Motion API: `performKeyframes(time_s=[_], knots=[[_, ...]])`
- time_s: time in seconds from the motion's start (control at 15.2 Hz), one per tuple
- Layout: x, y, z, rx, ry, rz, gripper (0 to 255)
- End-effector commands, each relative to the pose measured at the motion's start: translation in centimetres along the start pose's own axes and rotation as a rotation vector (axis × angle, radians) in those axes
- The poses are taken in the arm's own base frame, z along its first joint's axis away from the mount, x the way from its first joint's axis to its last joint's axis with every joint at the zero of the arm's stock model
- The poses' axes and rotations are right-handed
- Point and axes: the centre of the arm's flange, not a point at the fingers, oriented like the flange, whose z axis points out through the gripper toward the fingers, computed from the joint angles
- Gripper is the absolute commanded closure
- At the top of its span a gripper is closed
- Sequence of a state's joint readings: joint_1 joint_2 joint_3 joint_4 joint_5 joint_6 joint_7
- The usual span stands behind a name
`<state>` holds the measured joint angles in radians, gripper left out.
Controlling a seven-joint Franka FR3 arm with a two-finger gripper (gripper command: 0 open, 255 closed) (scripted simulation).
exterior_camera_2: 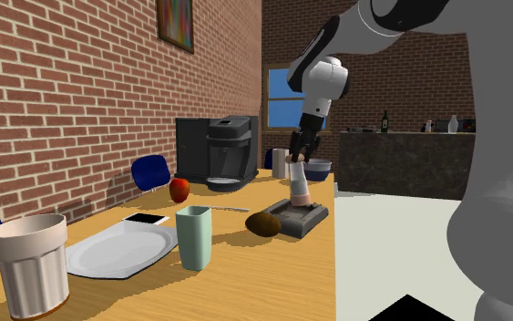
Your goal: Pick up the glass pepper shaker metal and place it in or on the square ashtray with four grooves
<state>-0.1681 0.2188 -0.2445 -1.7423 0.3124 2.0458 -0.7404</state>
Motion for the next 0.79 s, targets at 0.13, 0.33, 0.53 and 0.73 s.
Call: performKeyframes(time_s=[0.13,0.33,0.53,0.73], knots=[[-0.3,0.3,2.1,0.0,0.001,0.0,255],[-0.3,0.3,2.1,0.0,0.001,0.0,255],[-0.3,0.3,2.1,0.0,0.001,0.0,255],[-0.3,0.3,2.1,0.0,0.001,0.0,0]])
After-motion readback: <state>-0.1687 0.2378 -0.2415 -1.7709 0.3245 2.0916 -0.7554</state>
